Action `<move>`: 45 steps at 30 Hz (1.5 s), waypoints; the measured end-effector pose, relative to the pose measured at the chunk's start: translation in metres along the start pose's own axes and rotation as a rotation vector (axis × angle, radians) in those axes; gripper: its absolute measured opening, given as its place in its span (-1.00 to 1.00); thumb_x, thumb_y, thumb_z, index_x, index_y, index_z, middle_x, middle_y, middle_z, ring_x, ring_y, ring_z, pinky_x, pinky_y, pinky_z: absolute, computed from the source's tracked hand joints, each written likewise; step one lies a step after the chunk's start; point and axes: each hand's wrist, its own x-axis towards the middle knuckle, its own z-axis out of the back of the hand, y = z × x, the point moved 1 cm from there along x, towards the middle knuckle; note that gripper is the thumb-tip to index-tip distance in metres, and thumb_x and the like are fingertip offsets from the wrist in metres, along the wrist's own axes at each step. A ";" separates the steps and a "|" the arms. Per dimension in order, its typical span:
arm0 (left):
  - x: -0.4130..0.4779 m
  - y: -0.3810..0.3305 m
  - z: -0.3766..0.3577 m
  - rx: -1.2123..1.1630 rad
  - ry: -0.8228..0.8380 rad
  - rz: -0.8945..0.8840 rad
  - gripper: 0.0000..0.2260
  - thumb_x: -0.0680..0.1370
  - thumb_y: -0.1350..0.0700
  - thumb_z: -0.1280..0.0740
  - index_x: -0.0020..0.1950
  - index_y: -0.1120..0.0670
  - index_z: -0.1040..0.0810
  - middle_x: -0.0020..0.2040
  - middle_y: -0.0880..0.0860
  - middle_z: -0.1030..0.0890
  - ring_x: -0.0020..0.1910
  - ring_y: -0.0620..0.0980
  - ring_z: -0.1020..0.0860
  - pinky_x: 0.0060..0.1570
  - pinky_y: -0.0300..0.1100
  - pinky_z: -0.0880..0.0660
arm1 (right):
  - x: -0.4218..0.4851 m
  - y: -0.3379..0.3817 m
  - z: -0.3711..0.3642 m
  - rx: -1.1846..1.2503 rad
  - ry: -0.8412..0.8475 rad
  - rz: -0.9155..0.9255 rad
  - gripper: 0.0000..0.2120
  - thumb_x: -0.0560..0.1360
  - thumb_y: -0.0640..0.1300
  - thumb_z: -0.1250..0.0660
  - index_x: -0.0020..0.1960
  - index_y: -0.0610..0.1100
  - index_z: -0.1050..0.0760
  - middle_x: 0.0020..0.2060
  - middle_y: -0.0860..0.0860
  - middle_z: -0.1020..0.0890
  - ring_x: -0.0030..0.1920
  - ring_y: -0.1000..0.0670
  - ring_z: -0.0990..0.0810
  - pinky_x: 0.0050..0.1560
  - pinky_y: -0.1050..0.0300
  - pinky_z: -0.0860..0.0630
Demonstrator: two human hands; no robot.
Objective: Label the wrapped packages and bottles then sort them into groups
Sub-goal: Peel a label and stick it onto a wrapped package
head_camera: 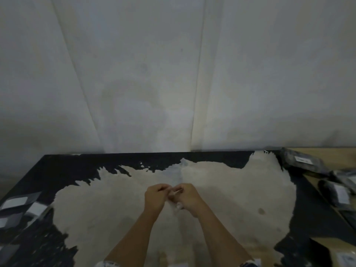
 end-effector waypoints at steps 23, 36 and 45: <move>-0.085 -0.031 -0.103 -0.441 -0.256 0.198 -0.89 0.52 0.28 -0.33 0.02 0.25 -0.59 -0.19 0.12 -0.59 -0.23 0.01 -0.52 -0.23 -0.22 -0.50 | -0.050 -0.073 0.122 0.492 -0.241 -0.003 -0.94 0.53 -0.20 -0.33 -0.06 -0.16 -0.57 -0.20 -0.10 -0.62 -0.27 0.01 -0.50 -0.27 0.19 -0.48; -0.185 -0.027 -0.254 -0.304 -0.116 0.223 -0.83 0.53 0.24 -0.34 0.09 0.25 -0.60 -0.08 0.17 -0.62 -0.13 0.06 -0.54 -0.15 -0.13 -0.53 | -0.144 -0.181 0.254 0.400 -0.402 -0.055 -0.86 0.52 -0.24 -0.32 0.07 -0.16 -0.57 -0.03 -0.06 -0.64 -0.12 0.06 -0.58 -0.19 0.24 -0.50; -0.193 -0.081 -0.398 -0.264 -0.042 0.187 -0.92 0.53 0.23 -0.33 -0.02 0.15 -0.60 -0.05 0.15 -0.62 -0.03 0.09 -0.58 0.08 0.00 -0.56 | -0.162 -0.216 0.390 0.396 -0.539 -0.012 -0.87 0.54 -0.22 -0.30 -0.17 -0.08 -0.53 -0.22 -0.05 -0.62 -0.15 0.00 -0.56 -0.15 0.14 -0.51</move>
